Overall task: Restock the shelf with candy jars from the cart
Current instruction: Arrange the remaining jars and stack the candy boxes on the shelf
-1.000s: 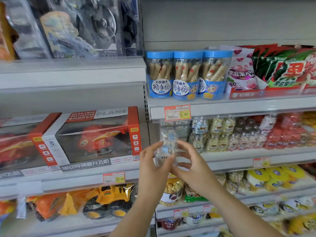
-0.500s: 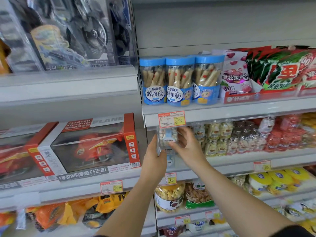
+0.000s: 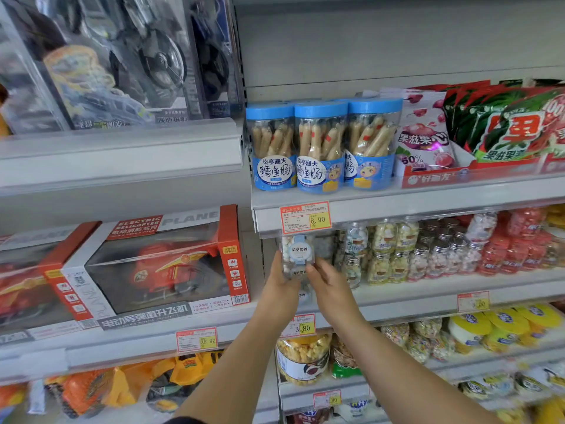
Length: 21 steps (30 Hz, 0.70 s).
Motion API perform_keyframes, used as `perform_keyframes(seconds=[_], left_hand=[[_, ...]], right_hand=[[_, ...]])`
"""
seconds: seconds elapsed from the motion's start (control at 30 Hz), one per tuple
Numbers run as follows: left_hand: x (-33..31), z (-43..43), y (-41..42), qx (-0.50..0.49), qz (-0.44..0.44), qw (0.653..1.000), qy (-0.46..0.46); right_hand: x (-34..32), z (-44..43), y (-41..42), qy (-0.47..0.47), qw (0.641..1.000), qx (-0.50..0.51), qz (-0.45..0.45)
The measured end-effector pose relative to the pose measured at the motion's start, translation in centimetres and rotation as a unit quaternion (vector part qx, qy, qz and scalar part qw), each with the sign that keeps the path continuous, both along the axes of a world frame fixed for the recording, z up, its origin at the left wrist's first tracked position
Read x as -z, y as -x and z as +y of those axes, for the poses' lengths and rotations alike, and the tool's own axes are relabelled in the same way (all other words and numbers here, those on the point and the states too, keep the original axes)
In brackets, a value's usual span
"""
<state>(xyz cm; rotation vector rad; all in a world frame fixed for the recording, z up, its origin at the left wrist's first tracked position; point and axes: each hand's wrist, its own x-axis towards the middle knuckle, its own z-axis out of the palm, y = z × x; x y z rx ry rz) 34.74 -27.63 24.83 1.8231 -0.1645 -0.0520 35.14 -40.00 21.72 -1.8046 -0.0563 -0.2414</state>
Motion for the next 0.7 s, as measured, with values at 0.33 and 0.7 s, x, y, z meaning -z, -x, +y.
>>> perform_keyframes(seconds=[0.33,0.7], left_hand=[[0.4,0.1,-0.6,0.012,-0.002,1.000,0.020],[0.1,0.4,-0.7,0.009,0.010,1.000,-0.010]], right_hand=[[-0.7,0.8,0.1,-0.087,0.996,0.006,0.029],[-1.0,1.2,-0.4,-0.066,0.997,0.023,0.025]])
